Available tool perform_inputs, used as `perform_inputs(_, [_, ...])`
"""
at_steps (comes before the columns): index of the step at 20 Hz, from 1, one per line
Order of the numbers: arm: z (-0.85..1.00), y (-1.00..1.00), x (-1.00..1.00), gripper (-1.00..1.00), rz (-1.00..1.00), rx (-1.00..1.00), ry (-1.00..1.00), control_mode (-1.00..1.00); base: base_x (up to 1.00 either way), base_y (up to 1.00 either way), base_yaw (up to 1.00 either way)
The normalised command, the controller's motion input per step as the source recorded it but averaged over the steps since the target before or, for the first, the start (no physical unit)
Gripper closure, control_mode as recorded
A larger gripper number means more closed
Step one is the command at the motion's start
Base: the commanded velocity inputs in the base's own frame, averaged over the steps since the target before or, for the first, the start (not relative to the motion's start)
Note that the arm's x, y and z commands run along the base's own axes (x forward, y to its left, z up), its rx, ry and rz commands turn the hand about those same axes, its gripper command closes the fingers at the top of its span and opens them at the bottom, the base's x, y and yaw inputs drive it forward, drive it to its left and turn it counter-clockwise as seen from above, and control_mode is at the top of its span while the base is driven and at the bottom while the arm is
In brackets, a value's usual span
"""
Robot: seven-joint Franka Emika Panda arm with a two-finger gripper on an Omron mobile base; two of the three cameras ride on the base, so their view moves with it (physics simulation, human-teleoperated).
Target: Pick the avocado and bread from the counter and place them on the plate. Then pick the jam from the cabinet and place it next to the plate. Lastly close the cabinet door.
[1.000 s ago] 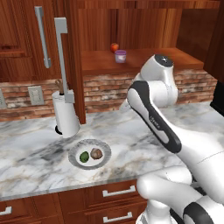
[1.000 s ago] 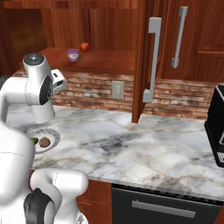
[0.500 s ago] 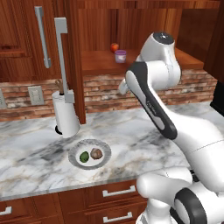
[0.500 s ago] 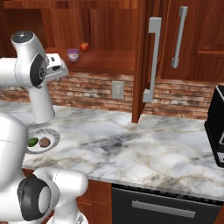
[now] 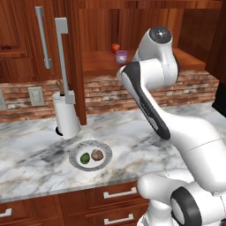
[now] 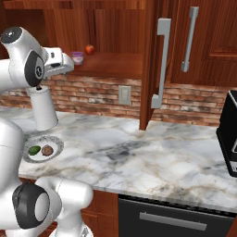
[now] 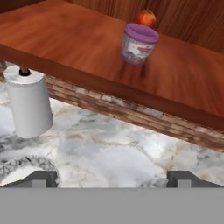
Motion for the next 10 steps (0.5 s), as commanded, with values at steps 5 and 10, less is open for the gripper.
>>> perform_inputs(5, [0.42, -0.06, 0.48, -1.00, -0.12, 0.18, -0.06, -1.00, 0.00, 0.00, 0.00])
perform_inputs(10, [0.15, 0.00, 0.40, -1.00, -0.09, 0.24, -0.02, -1.00, 0.00, 0.00, 0.00])
